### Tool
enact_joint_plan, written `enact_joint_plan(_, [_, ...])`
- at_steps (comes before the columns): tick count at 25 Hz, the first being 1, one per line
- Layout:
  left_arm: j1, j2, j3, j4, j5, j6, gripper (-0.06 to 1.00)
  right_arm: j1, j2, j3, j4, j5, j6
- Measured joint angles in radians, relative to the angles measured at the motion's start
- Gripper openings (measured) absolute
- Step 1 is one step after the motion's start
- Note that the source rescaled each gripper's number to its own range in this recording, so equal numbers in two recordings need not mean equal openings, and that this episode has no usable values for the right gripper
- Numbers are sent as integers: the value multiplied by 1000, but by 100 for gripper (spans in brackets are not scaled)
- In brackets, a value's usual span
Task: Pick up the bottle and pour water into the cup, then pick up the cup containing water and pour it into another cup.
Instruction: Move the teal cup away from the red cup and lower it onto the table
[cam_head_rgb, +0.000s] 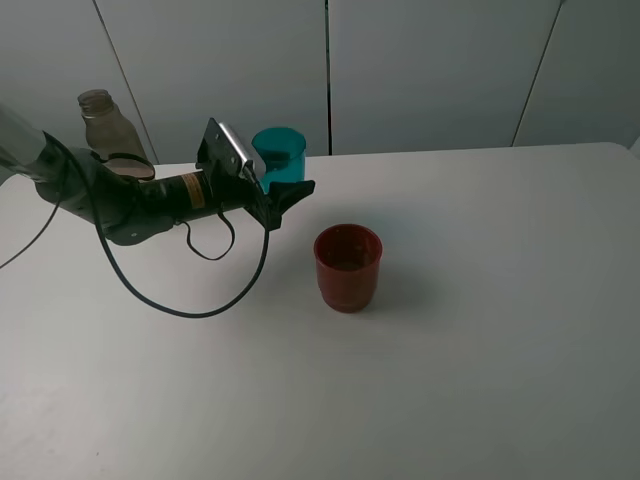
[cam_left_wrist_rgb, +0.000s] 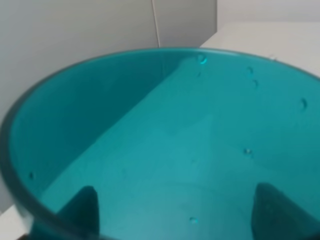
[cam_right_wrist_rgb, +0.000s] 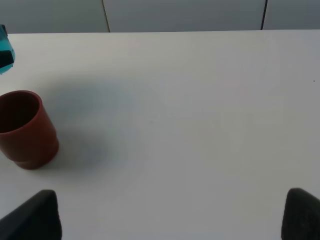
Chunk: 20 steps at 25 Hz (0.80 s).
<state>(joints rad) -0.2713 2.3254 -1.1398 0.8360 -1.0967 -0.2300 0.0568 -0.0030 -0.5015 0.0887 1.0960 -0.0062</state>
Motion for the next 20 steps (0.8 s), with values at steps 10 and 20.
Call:
enact_joint_plan(10, [44, 63, 0, 17, -57, -45, 4, 0, 0, 0, 0, 0, 0])
enact_joint_plan(20, [51, 134, -2, 26, -73, -29, 4, 0, 0, 0, 0, 0, 0])
